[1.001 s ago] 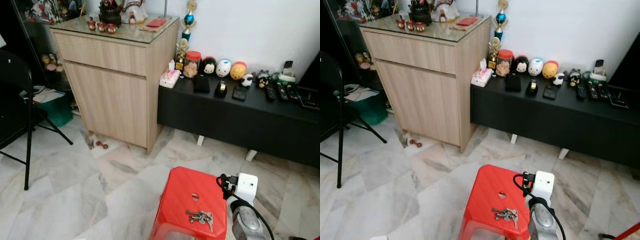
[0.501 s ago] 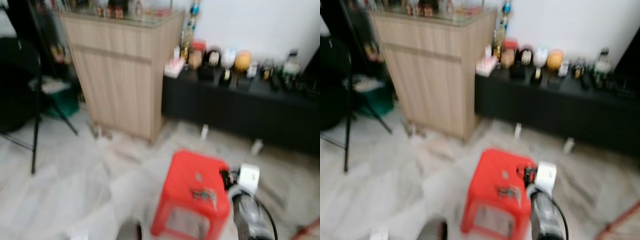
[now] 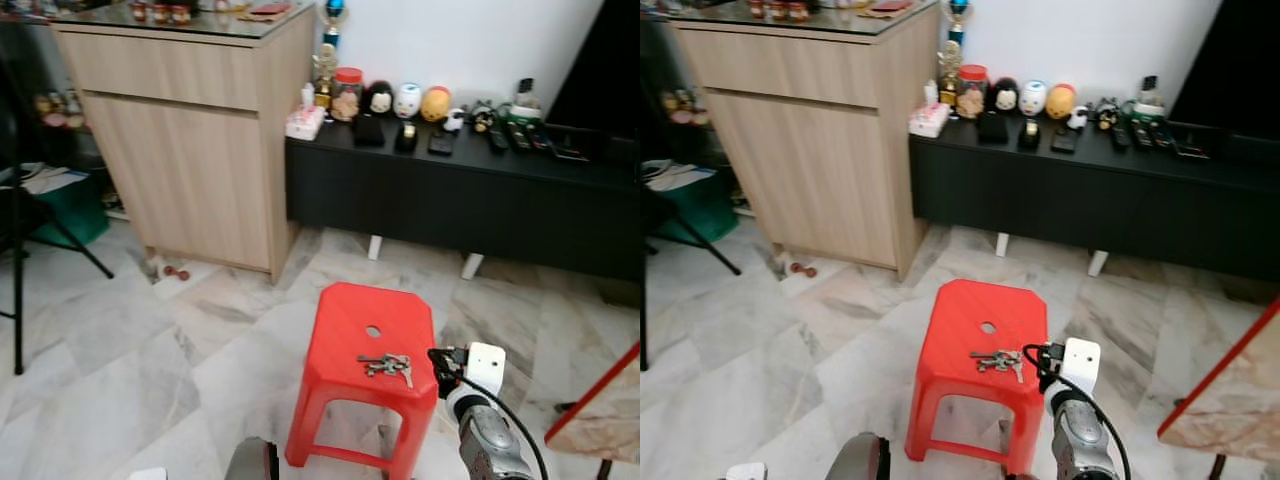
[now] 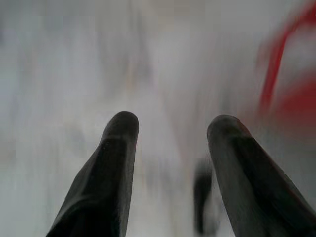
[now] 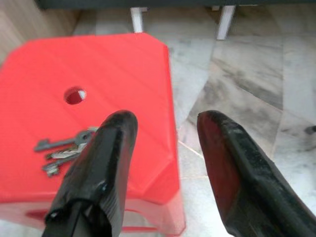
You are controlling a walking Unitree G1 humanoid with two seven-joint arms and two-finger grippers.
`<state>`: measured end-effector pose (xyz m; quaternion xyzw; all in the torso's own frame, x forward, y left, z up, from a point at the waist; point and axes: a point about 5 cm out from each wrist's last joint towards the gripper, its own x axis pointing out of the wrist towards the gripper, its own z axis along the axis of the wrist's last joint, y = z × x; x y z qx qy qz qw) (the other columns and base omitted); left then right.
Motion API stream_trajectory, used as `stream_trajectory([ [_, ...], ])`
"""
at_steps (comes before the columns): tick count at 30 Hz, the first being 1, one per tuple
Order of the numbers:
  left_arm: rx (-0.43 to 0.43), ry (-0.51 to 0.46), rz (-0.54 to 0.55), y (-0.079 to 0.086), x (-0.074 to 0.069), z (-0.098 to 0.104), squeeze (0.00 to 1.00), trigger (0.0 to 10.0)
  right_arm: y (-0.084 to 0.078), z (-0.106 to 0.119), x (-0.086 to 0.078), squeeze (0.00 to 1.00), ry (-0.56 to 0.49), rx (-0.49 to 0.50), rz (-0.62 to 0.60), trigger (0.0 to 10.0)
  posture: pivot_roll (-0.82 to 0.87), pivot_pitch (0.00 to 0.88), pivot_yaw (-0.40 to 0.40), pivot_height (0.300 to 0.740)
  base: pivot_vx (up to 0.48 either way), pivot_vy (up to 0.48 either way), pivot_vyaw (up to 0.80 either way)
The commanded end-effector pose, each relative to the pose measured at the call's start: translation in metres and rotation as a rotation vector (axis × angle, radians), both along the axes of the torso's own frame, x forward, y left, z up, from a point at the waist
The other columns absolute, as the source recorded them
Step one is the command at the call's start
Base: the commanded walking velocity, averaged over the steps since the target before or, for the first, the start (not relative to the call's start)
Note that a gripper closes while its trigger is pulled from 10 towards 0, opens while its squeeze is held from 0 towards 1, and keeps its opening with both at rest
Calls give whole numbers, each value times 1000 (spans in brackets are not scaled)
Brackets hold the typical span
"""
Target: Hang keys on a hook
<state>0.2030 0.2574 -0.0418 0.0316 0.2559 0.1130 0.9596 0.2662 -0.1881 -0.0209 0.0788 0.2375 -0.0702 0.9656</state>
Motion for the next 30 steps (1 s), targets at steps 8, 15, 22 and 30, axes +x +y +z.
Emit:
stream_trajectory([
  [8,112,-416,-124,-4,64,73,0,10000,2,-3,0,0,39,32,11,10000,193,0,-69,635,0,0,0],
  [15,81,-484,-117,-6,66,83,0,10000,1,-7,-3,0,61,22,26,10000,198,0,-68,635,0,0,0],
  [22,64,-511,-117,-7,69,90,0,10000,5,-9,-6,0,65,18,45,10000,186,0,-58,635,217,0,518],
  [30,51,-522,-137,-11,74,96,0,10000,9,-9,-6,0,60,27,67,10000,184,0,-53,635,285,0,0],
])
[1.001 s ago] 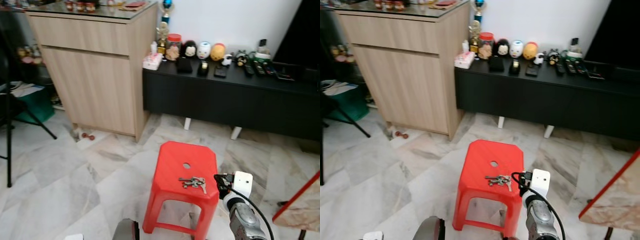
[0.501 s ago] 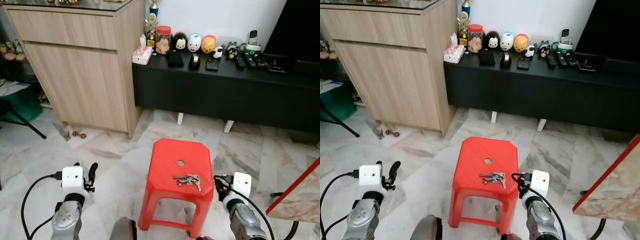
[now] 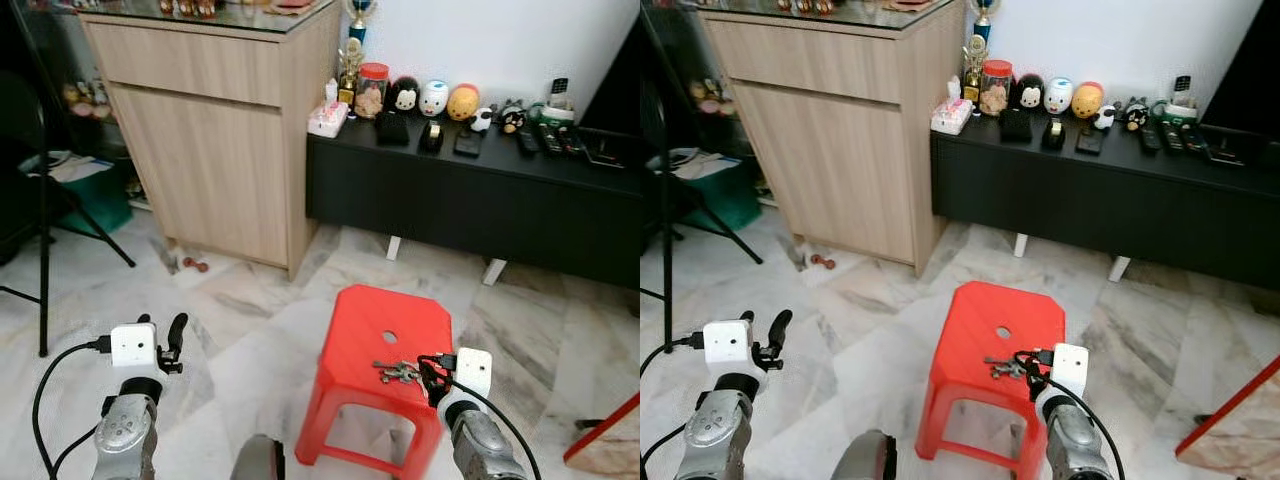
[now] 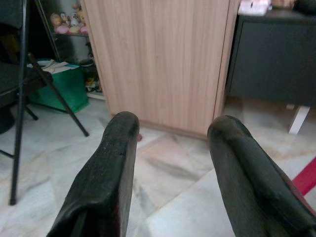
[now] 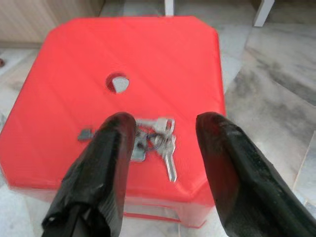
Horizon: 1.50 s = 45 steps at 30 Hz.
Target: Hang keys on a hook
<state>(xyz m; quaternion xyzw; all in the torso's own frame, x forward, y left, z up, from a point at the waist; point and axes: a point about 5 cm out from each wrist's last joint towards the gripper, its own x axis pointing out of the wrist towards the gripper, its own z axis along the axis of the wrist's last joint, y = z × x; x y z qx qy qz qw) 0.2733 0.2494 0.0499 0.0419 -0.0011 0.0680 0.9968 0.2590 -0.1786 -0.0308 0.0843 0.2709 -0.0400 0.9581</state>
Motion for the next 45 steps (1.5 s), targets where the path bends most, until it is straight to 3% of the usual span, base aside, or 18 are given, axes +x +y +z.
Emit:
stream_trajectory([
  [1,3,-8,-22,-4,4,4,0,10000,-1,1,1,0,-6,-12,12,10000,187,0,-54,635,296,0,0],
  [16,7,-24,-61,-11,10,12,0,10000,1,-1,-2,0,3,12,4,10000,185,0,-53,635,261,0,0],
  [22,7,-31,-70,-14,12,16,0,10000,6,-10,-9,0,74,25,65,10000,176,0,-51,635,0,0,0],
  [31,5,-56,-106,-25,13,24,0,10000,12,-11,-7,0,117,28,134,10000,175,2,-49,635,0,0,0],
  [41,-6,-110,-160,-46,8,40,0,10000,10,-4,2,0,113,11,159,10000,178,109,-74,635,0,0,0],
  [42,-9,-117,-166,-49,7,42,0,10000,12,-2,5,439,90,8,178,10000,177,119,-80,635,0,0,0],
  [43,-11,-118,-167,-50,7,42,0,10000,13,-1,6,439,81,9,187,10000,177,119,-80,635,0,0,0],
  [44,-13,-119,-169,-50,7,43,0,10000,14,0,7,1000,75,8,192,10000,177,124,-82,635,0,0,0],
  [45,-13,-120,-170,-51,6,44,0,10000,15,1,7,1000,74,10,194,10000,177,133,-85,635,0,0,0],
])
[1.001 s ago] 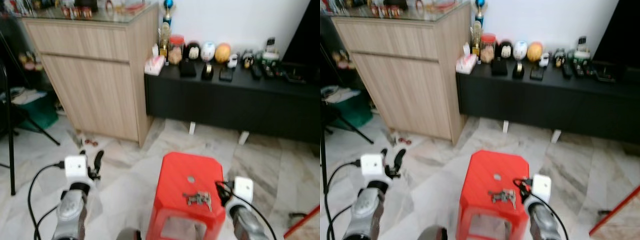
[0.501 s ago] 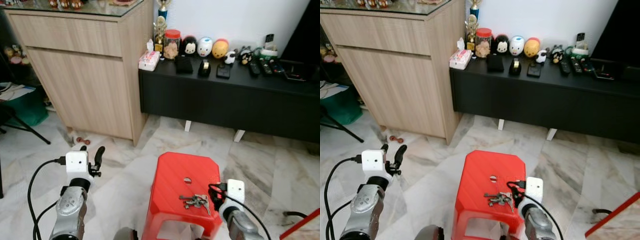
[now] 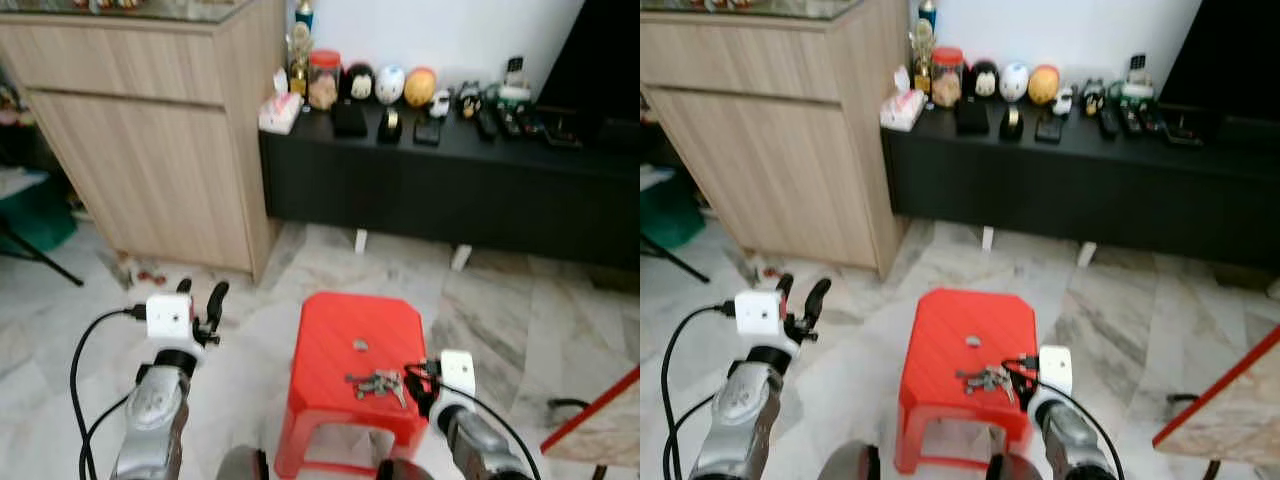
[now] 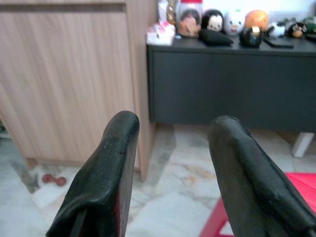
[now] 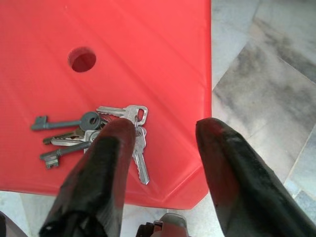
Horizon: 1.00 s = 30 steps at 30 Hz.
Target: Hang keys on a hook
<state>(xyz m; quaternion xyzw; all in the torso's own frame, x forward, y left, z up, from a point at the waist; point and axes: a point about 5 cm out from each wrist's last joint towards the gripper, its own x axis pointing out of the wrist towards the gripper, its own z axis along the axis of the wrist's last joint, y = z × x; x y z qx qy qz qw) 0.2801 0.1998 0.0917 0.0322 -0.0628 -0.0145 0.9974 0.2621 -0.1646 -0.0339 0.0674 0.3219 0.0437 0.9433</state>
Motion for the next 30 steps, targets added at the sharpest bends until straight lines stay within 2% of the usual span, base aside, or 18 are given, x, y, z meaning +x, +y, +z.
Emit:
stream_trajectory([
  [1,-9,-13,-3,-4,-2,6,0,10000,1,4,5,1000,-24,-1,15,10000,173,146,-89,635,0,0,0],
  [2,-9,-13,-3,-4,-2,6,0,10000,1,4,5,1000,-24,-1,15,10000,173,146,-89,635,0,0,0],
  [3,-16,-27,-6,-8,-2,11,0,10000,1,3,4,788,-10,-15,28,10000,171,167,-99,635,0,0,0],
  [4,-19,-33,-8,-9,-2,14,0,10000,1,2,3,0,-5,-21,32,10000,172,175,-103,635,0,0,0],
  [8,-27,-65,-17,-16,-4,26,0,10000,1,3,3,0,-7,-23,51,10000,176,205,-116,635,0,0,0],
  [10,-35,-87,-24,-21,-3,36,0,10000,2,7,8,0,-22,-23,73,10000,176,216,-126,635,0,0,0],
  [15,-51,-107,-27,-28,-4,45,0,10000,4,15,18,0,-57,-23,98,10000,183,234,-132,635,0,0,0],
  [20,-47,-123,-49,-36,-5,52,0,10000,12,27,30,0,-114,9,125,10000,198,228,-136,635,0,0,0],
  [24,-37,-95,-2,-24,-9,46,0,10000,19,31,34,0,-143,37,135,10000,202,214,-134,635,0,0,0],
  [30,-16,-19,47,-8,-18,29,0,10000,20,24,27,0,-111,45,129,10000,204,217,-125,635,0,0,0],
])
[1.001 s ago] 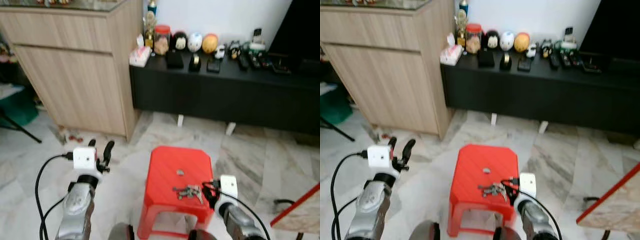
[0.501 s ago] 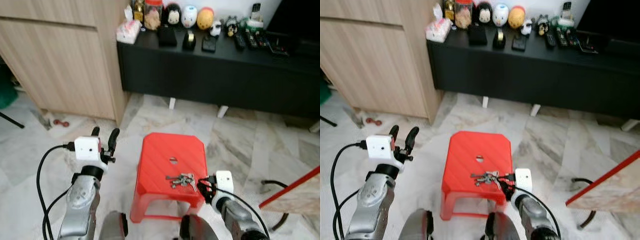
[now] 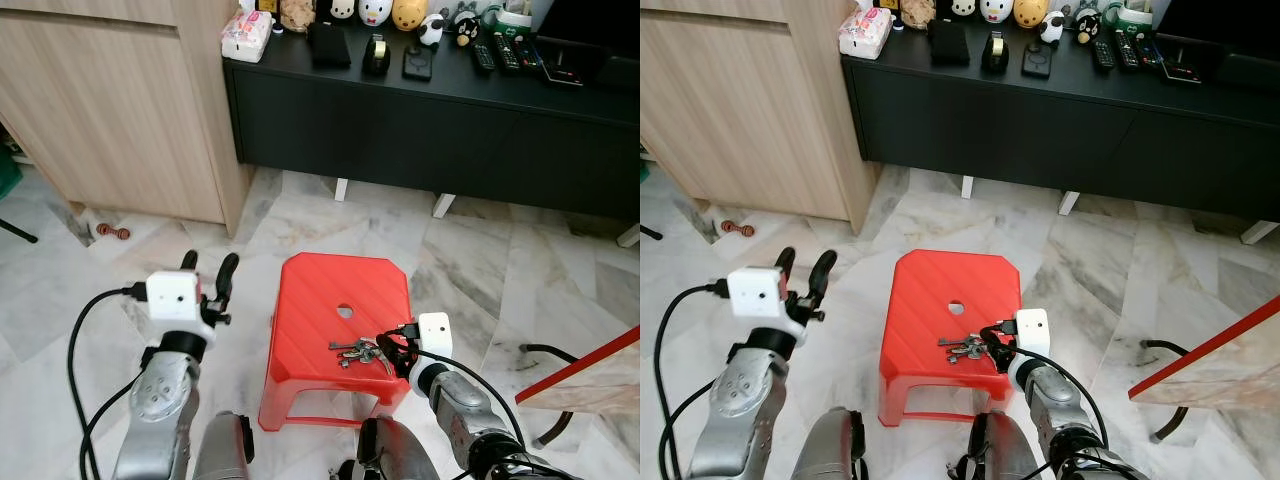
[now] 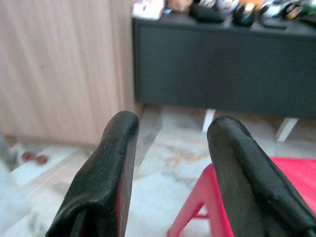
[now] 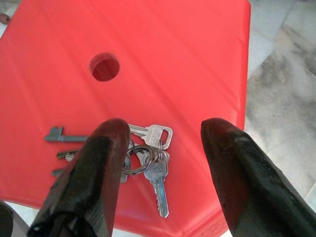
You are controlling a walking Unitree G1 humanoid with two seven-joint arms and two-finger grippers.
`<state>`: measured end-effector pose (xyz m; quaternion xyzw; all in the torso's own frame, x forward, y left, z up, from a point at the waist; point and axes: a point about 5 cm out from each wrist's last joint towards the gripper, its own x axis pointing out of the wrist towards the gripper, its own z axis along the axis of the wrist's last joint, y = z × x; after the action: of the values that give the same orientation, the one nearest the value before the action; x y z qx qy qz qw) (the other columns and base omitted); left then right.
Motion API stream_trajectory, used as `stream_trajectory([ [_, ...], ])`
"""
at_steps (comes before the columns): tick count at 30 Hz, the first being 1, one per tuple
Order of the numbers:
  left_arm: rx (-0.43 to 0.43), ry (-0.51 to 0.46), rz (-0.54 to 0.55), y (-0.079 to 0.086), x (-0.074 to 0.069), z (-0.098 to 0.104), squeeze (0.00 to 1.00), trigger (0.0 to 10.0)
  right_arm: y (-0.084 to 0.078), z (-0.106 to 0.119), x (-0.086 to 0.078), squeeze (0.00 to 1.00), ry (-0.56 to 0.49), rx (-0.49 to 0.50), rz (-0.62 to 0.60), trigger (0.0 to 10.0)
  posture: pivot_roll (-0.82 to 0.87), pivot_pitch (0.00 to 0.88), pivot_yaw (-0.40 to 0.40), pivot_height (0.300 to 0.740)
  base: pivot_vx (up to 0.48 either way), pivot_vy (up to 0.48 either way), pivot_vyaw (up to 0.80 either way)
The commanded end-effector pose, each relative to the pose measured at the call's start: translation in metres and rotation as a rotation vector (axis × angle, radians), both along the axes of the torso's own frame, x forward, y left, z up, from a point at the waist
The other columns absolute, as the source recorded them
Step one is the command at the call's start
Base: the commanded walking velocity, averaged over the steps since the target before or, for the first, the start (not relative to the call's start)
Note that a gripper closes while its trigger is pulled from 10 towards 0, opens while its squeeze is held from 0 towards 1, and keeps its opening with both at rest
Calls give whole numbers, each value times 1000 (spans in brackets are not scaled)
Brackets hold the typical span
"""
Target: Hang keys on a hook
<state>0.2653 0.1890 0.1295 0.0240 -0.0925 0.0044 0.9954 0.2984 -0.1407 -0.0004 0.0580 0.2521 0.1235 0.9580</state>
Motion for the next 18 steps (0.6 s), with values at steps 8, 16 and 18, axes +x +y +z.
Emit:
stream_trajectory([
  [8,-11,101,58,15,-5,-22,0,10000,-5,-12,-12,0,55,9,-28,10000,206,187,-116,635,0,30,0],
  [16,-12,80,45,13,2,-16,0,10000,-5,-9,-9,0,43,21,-41,10000,208,175,-114,635,0,341,0],
  [18,-12,81,40,12,3,-16,0,10000,-4,-9,-9,0,43,23,-41,10000,208,175,-113,635,0,356,0],
])
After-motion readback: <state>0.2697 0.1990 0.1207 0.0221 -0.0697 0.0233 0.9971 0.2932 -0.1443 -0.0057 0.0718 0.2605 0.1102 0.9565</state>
